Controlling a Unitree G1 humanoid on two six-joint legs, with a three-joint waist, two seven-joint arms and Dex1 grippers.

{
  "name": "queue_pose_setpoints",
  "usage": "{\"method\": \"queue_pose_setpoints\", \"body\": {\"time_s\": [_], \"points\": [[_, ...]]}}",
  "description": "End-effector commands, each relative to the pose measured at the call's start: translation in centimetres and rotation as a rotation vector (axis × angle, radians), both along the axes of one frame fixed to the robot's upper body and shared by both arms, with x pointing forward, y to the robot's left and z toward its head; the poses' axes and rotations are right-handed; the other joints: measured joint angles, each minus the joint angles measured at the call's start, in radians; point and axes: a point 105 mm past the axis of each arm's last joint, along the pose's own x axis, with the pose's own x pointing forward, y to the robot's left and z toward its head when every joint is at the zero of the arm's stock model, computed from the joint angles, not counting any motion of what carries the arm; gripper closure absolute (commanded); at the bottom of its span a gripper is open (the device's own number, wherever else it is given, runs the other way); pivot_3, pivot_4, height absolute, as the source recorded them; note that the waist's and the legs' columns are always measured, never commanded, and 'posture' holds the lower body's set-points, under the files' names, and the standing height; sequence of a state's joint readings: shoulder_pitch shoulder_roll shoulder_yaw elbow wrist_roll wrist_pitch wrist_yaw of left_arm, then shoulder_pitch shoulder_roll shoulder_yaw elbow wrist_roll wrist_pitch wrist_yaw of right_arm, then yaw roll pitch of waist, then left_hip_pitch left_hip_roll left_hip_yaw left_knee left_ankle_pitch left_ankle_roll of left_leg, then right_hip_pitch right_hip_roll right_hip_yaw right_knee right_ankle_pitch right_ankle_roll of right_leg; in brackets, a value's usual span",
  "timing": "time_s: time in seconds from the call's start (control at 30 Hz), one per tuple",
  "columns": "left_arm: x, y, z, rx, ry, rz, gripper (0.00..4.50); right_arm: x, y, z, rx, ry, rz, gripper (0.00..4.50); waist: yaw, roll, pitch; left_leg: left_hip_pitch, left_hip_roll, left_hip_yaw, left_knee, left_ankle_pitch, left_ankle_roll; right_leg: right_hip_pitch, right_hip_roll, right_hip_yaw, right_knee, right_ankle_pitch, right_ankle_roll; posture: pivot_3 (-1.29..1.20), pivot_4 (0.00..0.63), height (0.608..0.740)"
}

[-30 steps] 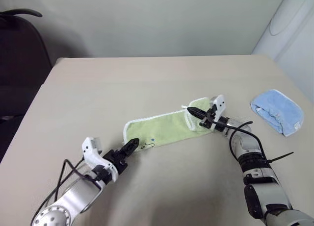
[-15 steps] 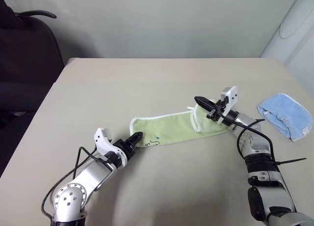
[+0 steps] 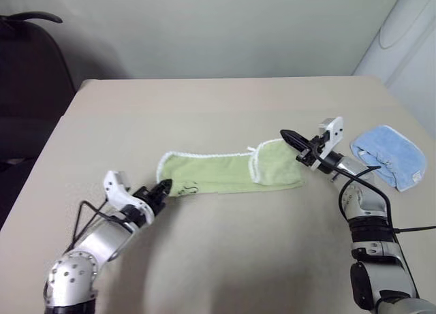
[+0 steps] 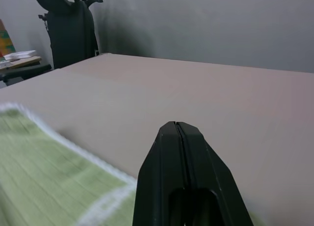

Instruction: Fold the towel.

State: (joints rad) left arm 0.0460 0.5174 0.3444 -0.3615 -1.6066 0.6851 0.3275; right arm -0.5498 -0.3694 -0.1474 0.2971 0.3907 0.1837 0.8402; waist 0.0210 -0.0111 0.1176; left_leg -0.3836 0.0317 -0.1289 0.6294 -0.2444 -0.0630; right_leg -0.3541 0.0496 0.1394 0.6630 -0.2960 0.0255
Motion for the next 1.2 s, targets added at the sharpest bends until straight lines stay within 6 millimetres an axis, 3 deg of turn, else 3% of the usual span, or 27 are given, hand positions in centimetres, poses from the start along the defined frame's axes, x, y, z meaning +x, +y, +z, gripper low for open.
{"method": "queue_pose_setpoints", "body": {"time_s": [0.03, 0.1, 0.2, 0.37, 0.5, 0.7, 0.9, 1.0, 1.2], "points": [[-0.4, 1.5, 4.3, 0.057, -0.171, 0.004, 4.48, -0.1, -0.5, 1.4, 0.005, -0.053, -0.014, 4.50, 0.000, -0.001, 0.000, 0.000, 0.000, 0.000, 0.000, 0.000, 0.000, 0.000, 0.000, 0.000, 0.000, 0.000, 0.000, 0.00, 0.150, 0.740], [-0.4, 1.1, 5.7, 0.102, -0.220, -0.036, 4.48, 0.0, -0.5, 1.3, 0.006, -0.052, -0.020, 4.50, 0.000, -0.001, 0.001, 0.000, 0.000, -0.001, 0.000, 0.000, 0.000, 0.000, 0.000, 0.000, 0.000, 0.000, 0.000, 0.00, 0.150, 0.740], [0.0, -1.3, 7.1, 0.177, -0.274, -0.159, 4.48, 0.3, -0.5, 1.4, 0.015, -0.056, -0.036, 4.50, 0.002, -0.002, 0.001, 0.000, 0.000, -0.002, 0.000, 0.000, 0.000, 0.000, 0.000, -0.001, 0.000, 0.000, 0.000, 0.00, 0.150, 0.740], [1.6, -7.9, 8.5, 0.258, -0.337, -0.426, 4.48, 1.1, -1.0, 1.7, 0.022, -0.076, -0.093, 4.50, 0.002, -0.002, 0.001, -0.001, -0.001, -0.002, 0.001, 0.000, 0.000, 0.000, -0.001, -0.001, 0.000, 0.000, 0.000, 0.00, 0.150, 0.740], [3.1, -13.2, 8.9, 0.292, -0.371, -0.606, 4.48, 1.8, -2.5, 2.3, 0.064, -0.094, -0.193, 4.50, 0.001, -0.002, 0.001, -0.004, -0.001, -0.002, 0.001, 0.001, 0.000, -0.002, -0.002, -0.001, 0.000, 0.001, 0.001, 0.00, 0.150, 0.740], [3.7, -20.6, 8.3, 0.289, -0.383, -0.861, 4.48, 1.5, -5.3, 2.3, 0.088, -0.109, -0.314, 4.50, 0.002, -0.003, 0.002, -0.009, -0.001, -0.002, 0.002, 0.002, 0.000, -0.006, -0.002, -0.001, 0.000, 0.001, 0.002, 0.00, 0.150, 0.740], [4.6, -24.2, 6.1, 0.327, -0.332, -0.964, 4.48, 0.6, -7.0, 2.2, 0.095, -0.116, -0.393, 4.50, 0.000, -0.003, 0.002, -0.010, -0.001, -0.001, 0.003, 0.002, 0.000, -0.007, -0.002, 0.000, 0.000, 0.002, 0.003, 0.00, 0.150, 0.740], [4.7, -24.8, 5.6, 0.328, -0.314, -0.989, 3.72, 0.1, -7.4, 2.0, 0.087, -0.114, -0.409, 4.50, -0.001, -0.003, 0.002, -0.010, -0.001, -0.001, 0.003, 0.002, 0.001, -0.007, -0.002, 0.001, 0.001, 0.002, 0.003, 0.00, 0.150, 0.740], [4.3, -24.5, 6.1, 0.256, -0.325, -0.990, 1.51, -0.3, -7.3, 1.8, 0.072, -0.103, -0.404, 4.50, 0.001, -0.003, 0.002, -0.010, -0.001, -0.001, 0.003, 0.002, 0.001, -0.007, -0.002, 0.000, 0.001, 0.001, 0.004, 0.00, 0.150, 0.740]]}}
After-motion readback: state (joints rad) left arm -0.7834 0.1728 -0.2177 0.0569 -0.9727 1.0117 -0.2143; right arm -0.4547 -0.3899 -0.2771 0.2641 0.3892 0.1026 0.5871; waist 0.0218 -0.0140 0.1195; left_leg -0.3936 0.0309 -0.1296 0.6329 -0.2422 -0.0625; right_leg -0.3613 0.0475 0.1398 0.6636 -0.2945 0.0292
